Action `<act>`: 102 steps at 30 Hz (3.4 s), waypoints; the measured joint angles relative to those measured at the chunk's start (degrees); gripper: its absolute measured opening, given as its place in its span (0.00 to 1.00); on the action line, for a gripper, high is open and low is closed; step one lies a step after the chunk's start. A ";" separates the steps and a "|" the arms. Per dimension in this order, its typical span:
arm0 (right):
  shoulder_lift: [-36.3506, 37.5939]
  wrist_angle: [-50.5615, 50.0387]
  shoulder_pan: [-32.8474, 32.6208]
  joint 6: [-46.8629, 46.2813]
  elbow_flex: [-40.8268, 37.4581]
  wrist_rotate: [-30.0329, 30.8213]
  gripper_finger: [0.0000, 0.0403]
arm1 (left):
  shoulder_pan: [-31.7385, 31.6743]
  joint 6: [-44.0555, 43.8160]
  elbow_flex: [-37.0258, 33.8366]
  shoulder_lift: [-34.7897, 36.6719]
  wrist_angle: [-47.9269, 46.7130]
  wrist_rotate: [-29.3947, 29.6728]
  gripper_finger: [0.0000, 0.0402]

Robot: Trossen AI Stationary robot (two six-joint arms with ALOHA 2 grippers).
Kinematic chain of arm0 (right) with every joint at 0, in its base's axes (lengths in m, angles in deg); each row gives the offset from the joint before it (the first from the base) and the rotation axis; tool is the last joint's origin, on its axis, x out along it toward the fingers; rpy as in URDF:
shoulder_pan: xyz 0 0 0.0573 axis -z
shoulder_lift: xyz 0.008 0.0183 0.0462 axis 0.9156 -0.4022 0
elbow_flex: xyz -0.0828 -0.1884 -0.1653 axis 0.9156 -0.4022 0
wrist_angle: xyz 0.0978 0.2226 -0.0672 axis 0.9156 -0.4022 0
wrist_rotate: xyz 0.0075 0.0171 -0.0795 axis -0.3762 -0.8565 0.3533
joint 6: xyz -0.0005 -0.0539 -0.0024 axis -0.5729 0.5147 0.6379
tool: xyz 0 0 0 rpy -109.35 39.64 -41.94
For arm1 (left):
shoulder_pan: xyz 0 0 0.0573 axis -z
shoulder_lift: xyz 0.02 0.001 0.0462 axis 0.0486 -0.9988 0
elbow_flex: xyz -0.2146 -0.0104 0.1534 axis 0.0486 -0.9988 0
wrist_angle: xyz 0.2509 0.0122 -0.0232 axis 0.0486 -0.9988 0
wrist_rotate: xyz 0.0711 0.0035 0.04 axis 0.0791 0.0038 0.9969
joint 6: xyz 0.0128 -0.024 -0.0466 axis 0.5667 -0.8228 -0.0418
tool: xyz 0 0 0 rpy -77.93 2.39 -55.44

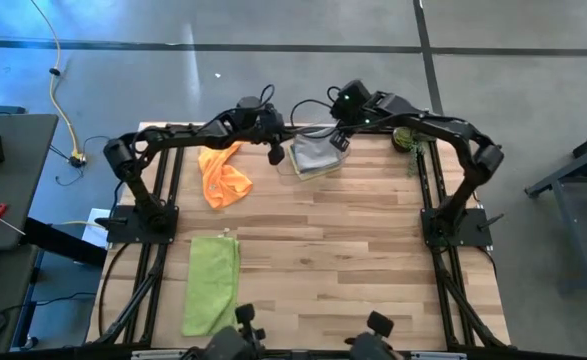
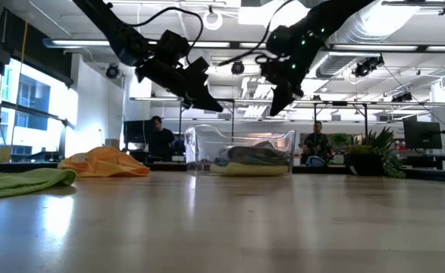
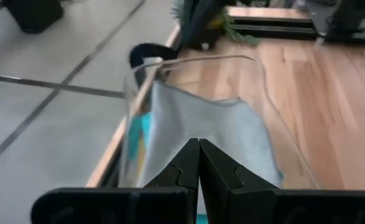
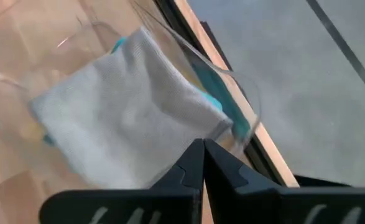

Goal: Fold microfiber towels
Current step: Adjust the transparent bin on the table, then adjust the gray towel in the transparent bin

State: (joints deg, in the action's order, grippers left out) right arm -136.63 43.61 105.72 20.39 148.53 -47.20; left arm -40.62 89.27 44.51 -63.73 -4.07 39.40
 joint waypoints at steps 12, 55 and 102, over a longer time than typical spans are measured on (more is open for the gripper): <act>10.67 6.58 3.07 -0.41 -11.84 -4.72 0.00 | 5.55 13.91 1.72 5.89 -23.47 -8.80 0.00; 12.41 12.46 4.42 1.35 -18.26 -9.97 0.00 | 9.51 7.62 1.61 7.18 -31.61 11.95 0.00; 15.70 19.74 4.40 0.71 -18.75 -10.31 0.00 | 2.90 10.75 41.33 -28.90 -43.90 14.26 0.00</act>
State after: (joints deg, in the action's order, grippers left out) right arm -120.94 63.35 110.12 21.09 129.78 -57.51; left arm -37.72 100.02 85.84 -92.63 -47.97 53.66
